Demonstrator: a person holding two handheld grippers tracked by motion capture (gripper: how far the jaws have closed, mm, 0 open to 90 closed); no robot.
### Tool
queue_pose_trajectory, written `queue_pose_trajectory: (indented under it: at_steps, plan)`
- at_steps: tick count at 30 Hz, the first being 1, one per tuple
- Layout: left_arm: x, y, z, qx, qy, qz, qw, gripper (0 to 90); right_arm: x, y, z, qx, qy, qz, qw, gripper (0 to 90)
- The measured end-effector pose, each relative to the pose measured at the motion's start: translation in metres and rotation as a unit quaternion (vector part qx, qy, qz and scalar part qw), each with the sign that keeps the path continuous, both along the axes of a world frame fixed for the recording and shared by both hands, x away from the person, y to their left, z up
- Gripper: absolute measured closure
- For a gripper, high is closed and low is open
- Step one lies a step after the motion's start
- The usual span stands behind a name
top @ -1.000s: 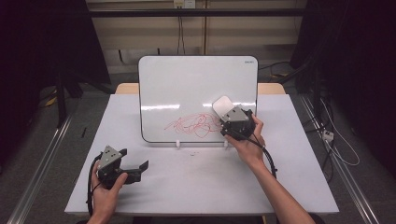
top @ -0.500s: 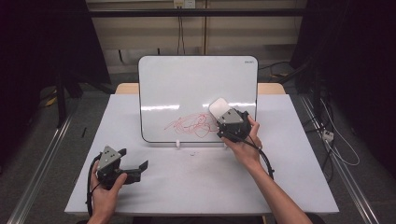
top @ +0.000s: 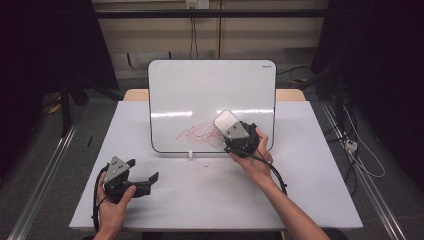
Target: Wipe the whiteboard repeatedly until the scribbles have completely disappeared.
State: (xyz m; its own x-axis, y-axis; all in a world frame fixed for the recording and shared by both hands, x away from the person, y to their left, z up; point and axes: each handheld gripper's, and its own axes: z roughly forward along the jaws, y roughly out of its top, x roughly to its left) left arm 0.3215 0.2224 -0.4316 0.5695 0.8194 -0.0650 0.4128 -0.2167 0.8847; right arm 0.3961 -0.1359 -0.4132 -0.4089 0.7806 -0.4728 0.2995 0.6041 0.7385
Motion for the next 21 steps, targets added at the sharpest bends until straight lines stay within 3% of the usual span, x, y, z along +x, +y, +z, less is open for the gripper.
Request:
queue_pose_trajectory:
  at_steps: [6, 10, 13, 21]
  plan:
    - [0.001, -0.001, 0.000, 0.007, 0.001, -0.005, 1.0000, 5.3, -0.004, 0.003, -0.003, -0.015, 0.004, 0.012, 0.9998, 31.4]
    - [0.001, -0.001, -0.001, -0.002, 0.001, -0.002, 1.0000, 5.3, -0.002, 0.000, -0.001, -0.020, 0.004, 0.011, 0.9997, 31.4]
    - [0.001, 0.000, -0.001, 0.008, 0.002, -0.005, 1.0000, 5.3, 0.001, -0.009, 0.002, -0.009, 0.000, -0.004, 1.0000, 31.4]
    - [0.000, 0.001, -0.001, 0.003, 0.002, 0.000, 1.0000, 5.3, 0.013, -0.040, 0.020, 0.017, -0.008, -0.051, 0.9985, 31.4]
